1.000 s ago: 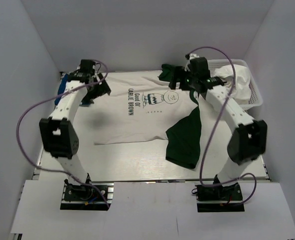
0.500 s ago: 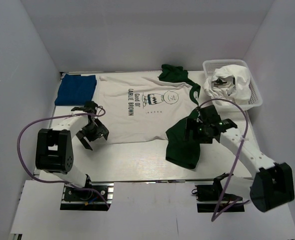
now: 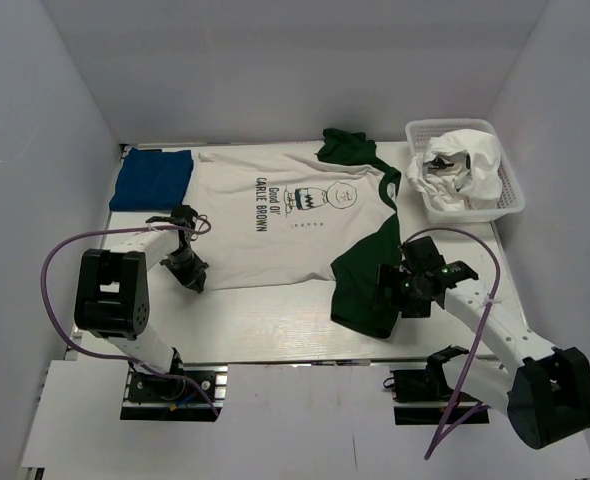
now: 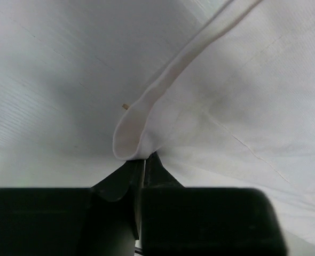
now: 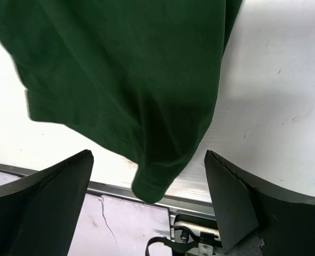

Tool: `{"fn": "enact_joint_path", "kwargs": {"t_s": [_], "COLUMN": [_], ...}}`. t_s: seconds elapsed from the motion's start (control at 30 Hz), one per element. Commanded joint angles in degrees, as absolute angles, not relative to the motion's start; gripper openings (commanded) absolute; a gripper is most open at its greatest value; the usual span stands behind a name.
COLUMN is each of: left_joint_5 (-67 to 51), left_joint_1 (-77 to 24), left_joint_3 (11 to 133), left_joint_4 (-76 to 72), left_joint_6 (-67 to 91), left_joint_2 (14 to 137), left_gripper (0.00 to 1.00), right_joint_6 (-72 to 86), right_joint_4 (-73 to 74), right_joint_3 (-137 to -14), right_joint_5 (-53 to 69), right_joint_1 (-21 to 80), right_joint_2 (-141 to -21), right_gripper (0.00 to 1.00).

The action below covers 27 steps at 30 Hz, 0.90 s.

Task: Fold and stack the t-shirts
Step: Grap the side of the flattened tshirt closest away from the robot with both arms

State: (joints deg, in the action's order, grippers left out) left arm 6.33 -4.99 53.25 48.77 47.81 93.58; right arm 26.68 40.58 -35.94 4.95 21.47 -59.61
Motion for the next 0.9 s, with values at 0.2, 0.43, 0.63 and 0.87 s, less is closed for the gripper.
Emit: {"fn": "enact_joint_path", "kwargs": {"t_s": [0.2,0.43,0.63,0.87], "left_joint_5": [7.1,8.3,8.9,9.6], "left_joint_1": [-4.7,-4.7,-4.7,-4.7], "left_joint_3": [51.9,53.1,54.3,53.0], "left_joint_4": [45.4,46.6,48.5,52.2], "left_joint_6": [47.8,47.8,48.4,48.4], "left_joint_2": [93.3,92.7,92.7,90.0], "left_gripper": [0.00,0.00,0.00,0.00], "right_joint_6": [30.4,38.3,52.8,55.1], "right_joint_4": [35.9,49.0,56.8,60.6], "right_joint_3": [-31.1,-31.5,-28.9,-27.3], "right_joint_5": [12.2,10.8,14.3,15.1], "right_joint_1": [21.9,21.5,21.4,21.4], "right_joint_2": [-61.4,-59.8,-52.9,-49.0], "right_gripper": [0.81,0.05,0.00,0.00]}}
